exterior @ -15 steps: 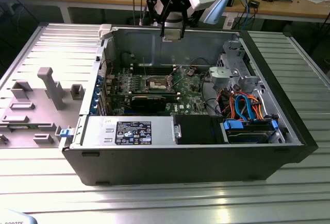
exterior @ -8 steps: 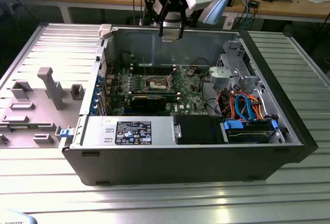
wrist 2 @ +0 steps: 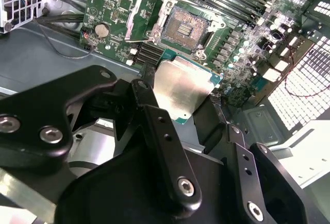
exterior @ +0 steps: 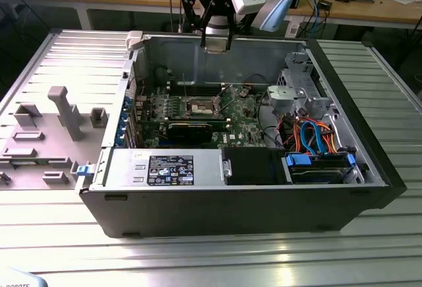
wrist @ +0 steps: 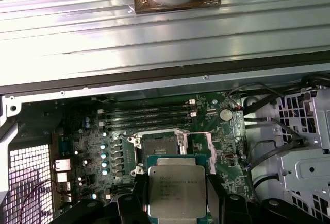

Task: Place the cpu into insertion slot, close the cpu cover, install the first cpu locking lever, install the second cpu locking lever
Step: 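Place the cpu into insertion slot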

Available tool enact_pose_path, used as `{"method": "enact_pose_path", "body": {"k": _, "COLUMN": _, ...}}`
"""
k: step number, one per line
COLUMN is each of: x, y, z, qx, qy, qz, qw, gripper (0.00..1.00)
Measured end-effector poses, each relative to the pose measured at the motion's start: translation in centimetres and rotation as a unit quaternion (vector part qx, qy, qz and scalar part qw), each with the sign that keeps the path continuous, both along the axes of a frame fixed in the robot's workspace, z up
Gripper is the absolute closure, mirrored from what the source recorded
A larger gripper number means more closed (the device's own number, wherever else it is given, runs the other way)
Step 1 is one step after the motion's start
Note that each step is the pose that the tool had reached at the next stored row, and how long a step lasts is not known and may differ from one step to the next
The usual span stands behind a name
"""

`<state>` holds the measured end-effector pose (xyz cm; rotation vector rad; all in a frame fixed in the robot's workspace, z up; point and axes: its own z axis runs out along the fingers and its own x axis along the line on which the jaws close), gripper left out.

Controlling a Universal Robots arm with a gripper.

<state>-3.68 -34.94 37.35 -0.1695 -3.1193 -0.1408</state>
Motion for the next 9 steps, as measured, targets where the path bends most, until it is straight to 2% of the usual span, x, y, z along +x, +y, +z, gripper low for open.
{"method": "enact_pose_path", "body": {"k": 7, "x": 0.0, "y": 0.0, "z": 0.0, "qx": 0.0, "qy": 0.0, "qz": -0.001, "qw": 1.0, "gripper": 0.46}}
{"method": "enact_pose_path", "body": {"k": 9, "x": -0.01, "y": 0.0, "z": -0.01, "qx": 0.0001, "qy": 0.0, "qz": -0.012, "qw": 0.99993, "gripper": 0.46}}
